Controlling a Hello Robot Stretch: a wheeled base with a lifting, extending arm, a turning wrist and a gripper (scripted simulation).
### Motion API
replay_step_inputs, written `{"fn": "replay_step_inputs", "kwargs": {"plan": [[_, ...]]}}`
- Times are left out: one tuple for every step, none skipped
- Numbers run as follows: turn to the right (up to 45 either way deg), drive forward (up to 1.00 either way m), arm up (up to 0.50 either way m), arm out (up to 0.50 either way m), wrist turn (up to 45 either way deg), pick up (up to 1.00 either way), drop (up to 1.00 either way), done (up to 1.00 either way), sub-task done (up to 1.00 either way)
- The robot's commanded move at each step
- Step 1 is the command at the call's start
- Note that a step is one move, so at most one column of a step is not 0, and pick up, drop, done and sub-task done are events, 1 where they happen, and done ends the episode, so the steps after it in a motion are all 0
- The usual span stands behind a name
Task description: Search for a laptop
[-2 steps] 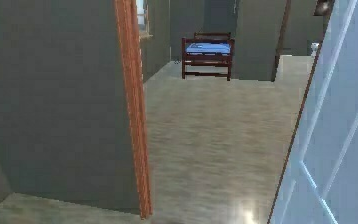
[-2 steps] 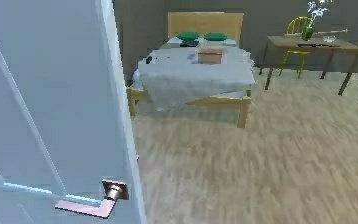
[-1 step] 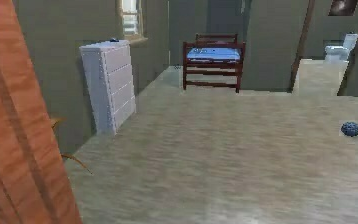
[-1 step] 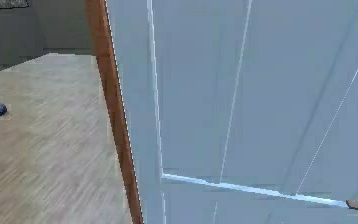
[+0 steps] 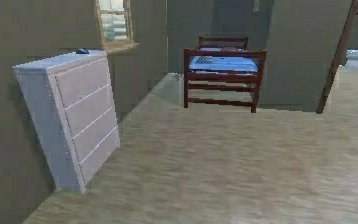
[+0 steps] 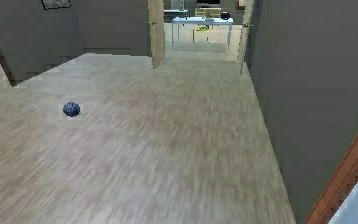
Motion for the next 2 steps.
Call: {"fn": "replay_step_inputs", "kwargs": {"plan": [[-3.0, 0.0, 0.0, 0.0, 0.0, 0.0, 0.0, 0.0, 0.0], [0.0, 1.0, 0.0, 0.0, 0.0, 0.0, 0.0, 0.0, 0.0]]}}
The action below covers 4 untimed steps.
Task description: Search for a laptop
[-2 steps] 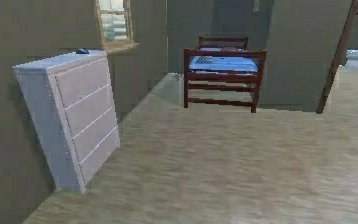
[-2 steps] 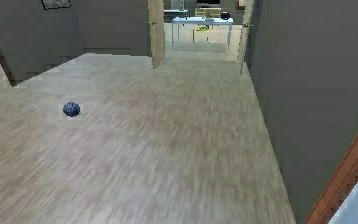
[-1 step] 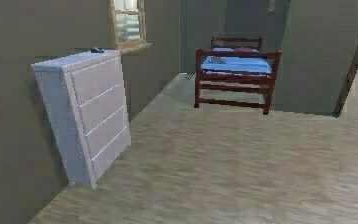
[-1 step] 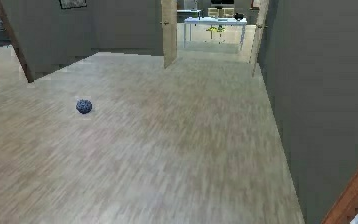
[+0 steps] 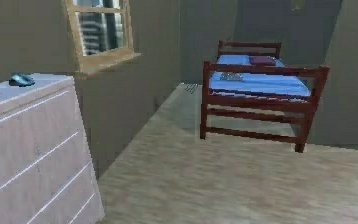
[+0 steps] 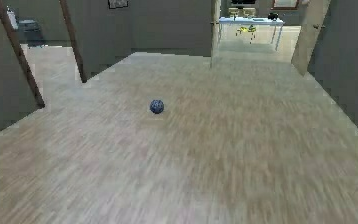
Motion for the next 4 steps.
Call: {"fn": "replay_step_inputs", "kwargs": {"plan": [[0.0, 1.0, 0.0, 0.0, 0.0, 0.0, 0.0, 0.0, 0.0], [0.0, 1.0, 0.0, 0.0, 0.0, 0.0, 0.0, 0.0, 0.0], [-6.0, 0.0, 0.0, 0.0, 0.0, 0.0, 0.0, 0.0, 0.0], [0.0, 0.2, 0.0, 0.0, 0.0, 0.0, 0.0, 0.0, 0.0]]}}
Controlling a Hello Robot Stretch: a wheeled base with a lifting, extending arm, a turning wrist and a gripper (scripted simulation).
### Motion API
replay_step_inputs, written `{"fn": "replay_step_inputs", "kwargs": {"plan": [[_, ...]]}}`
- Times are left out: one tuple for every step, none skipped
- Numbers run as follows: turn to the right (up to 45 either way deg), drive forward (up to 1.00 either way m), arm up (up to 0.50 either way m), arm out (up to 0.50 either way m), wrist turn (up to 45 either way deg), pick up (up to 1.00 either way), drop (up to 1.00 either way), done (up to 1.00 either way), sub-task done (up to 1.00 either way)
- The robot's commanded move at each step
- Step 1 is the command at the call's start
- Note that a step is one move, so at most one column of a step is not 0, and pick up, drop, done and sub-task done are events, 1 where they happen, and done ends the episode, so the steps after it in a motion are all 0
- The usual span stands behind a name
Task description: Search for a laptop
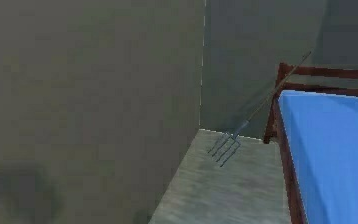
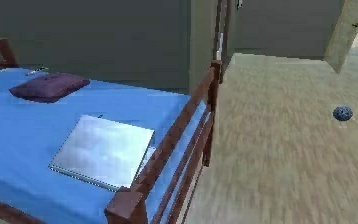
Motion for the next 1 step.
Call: {"fn": "replay_step_inputs", "kwargs": {"plan": [[45.0, 0.0, 0.0, 0.0, 0.0, 0.0, 0.0, 0.0, 0.0]]}}
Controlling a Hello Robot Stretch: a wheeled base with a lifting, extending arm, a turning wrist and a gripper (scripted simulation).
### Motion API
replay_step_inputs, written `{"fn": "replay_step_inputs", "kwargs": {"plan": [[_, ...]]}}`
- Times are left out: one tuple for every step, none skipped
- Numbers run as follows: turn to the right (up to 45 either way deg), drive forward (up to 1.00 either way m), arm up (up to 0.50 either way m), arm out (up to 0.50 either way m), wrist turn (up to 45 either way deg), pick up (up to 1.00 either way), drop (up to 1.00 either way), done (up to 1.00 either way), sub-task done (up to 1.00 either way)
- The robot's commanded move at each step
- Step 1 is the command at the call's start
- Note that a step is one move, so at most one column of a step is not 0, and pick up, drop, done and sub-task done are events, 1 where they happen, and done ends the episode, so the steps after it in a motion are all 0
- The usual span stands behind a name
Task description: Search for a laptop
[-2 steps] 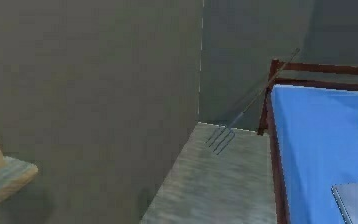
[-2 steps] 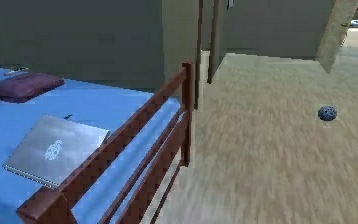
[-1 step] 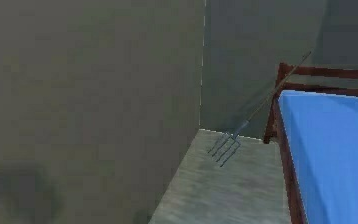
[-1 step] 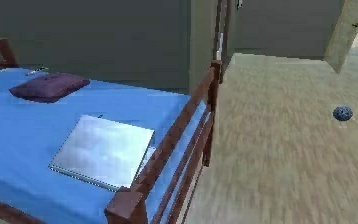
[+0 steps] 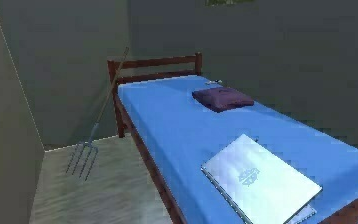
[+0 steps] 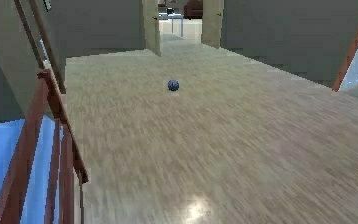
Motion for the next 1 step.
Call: {"fn": "replay_step_inputs", "kwargs": {"plan": [[21.0, 0.0, 0.0, 0.0, 0.0, 0.0, 0.0, 0.0, 0.0]]}}
